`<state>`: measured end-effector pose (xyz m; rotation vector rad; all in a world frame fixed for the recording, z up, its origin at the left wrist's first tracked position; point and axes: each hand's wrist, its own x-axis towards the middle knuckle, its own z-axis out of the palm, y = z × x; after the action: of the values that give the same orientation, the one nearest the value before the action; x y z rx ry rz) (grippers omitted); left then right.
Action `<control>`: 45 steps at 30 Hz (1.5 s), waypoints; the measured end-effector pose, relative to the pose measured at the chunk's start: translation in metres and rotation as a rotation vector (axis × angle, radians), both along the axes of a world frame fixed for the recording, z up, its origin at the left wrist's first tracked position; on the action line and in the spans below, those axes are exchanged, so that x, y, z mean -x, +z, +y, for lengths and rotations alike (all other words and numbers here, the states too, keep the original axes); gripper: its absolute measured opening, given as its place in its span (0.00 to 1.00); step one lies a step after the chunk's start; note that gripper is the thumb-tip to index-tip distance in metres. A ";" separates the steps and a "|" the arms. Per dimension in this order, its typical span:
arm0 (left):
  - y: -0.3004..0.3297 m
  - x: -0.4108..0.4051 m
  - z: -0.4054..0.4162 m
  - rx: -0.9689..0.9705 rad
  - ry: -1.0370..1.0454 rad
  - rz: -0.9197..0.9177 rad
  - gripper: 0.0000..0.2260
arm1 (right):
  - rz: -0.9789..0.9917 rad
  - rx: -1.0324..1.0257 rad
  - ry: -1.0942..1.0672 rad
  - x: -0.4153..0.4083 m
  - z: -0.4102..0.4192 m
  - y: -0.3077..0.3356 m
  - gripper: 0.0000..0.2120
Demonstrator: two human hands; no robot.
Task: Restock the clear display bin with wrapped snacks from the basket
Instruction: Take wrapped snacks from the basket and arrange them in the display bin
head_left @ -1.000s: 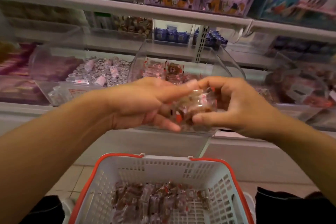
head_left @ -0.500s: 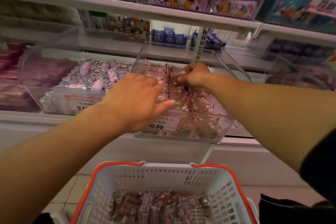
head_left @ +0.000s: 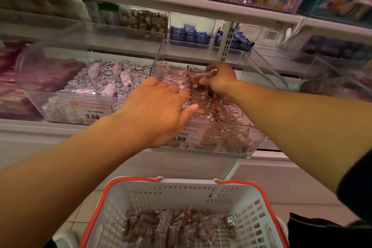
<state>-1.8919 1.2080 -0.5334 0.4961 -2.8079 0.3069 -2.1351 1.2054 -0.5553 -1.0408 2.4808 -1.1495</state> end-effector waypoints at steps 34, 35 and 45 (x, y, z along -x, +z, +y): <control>0.001 -0.001 0.001 -0.011 -0.029 0.145 0.18 | 0.745 -0.603 0.380 0.012 -0.007 0.001 0.31; 0.002 -0.002 0.001 -0.024 -0.043 0.172 0.17 | 0.735 -0.574 0.376 0.011 -0.007 0.002 0.32; 0.016 -0.027 0.017 0.011 -0.317 0.345 0.12 | 0.779 0.190 0.225 -0.063 0.069 0.040 0.11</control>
<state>-1.8648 1.2251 -0.5176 0.0840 -2.4924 0.1526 -2.0717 1.2747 -0.5157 -2.0909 2.6884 -1.0554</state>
